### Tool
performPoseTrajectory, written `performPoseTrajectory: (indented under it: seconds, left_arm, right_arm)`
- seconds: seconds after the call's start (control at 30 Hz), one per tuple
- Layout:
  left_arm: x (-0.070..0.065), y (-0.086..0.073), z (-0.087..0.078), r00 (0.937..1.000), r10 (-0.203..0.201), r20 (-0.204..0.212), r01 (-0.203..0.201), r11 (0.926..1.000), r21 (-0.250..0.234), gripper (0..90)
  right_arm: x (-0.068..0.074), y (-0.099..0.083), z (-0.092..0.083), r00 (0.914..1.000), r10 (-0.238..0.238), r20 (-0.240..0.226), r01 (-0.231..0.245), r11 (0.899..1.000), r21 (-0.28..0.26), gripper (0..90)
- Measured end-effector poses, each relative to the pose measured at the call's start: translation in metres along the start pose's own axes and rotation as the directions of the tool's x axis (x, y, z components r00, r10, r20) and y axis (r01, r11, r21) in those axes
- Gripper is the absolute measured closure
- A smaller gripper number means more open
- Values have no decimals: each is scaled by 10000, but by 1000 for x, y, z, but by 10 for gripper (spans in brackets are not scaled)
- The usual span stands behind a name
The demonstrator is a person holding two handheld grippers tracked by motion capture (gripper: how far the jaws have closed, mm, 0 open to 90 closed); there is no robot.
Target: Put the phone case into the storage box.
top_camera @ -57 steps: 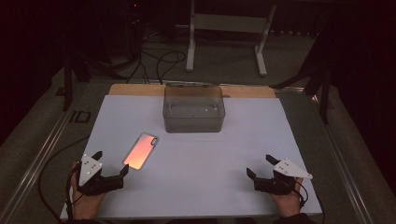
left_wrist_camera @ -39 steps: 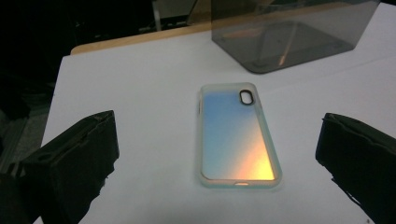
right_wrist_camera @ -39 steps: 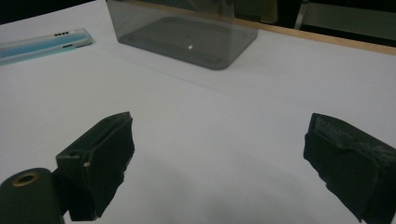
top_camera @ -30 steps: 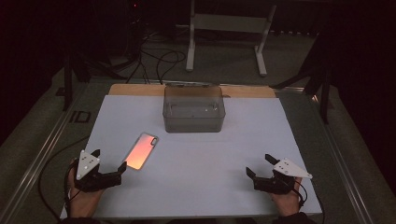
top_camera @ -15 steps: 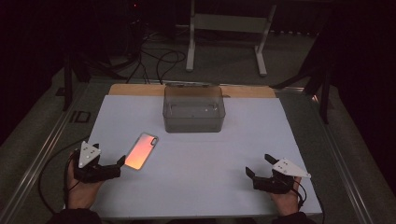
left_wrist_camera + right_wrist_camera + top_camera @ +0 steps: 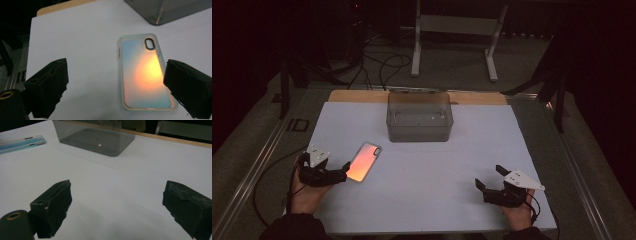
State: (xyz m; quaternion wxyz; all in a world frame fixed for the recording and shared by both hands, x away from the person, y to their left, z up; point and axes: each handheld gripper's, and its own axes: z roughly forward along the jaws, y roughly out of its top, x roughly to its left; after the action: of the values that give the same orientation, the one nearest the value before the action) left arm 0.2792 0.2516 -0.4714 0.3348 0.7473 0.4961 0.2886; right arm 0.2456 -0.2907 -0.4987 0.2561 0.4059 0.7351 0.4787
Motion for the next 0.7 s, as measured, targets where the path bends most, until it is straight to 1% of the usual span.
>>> performPoseTrajectory:
  seconds: [0.03, 0.13, 0.2, 0.27, 0.33, 0.7]
  left_arm:
    - [0, 2, 3, 10000, 45, -16, -45, 9998, 181, 82]
    - [0, 4, 8, 9999, 101, -35, -100, 9990, 442, 92]
    - [0, 4, 9, 9999, 120, -47, -117, 9989, 460, 96]
    - [0, 6, 13, 9997, 248, -11, -247, 9979, 602, 109]
    - [0, 6, 14, 9996, 290, -30, -287, 9973, 669, 110]
    - [3, 11, 25, 9992, 342, 223, -362, 9948, 953, 147]
  right_arm:
    - [0, 0, 0, 10000, 14, -2, -14, 10000, 2, 86]
    - [0, 0, 1, 10000, -16, 10, 16, 10000, 31, 85]
    - [0, 0, 1, 10000, 2, 17, -2, 10000, 45, 86]
    - [0, 0, 1, 10000, 5, 14, -5, 10000, 33, 86]
    - [0, 0, 1, 10000, -7, 12, 7, 10000, 35, 86]
    - [0, 0, 1, 10000, 16, 18, -16, 10000, 61, 86]
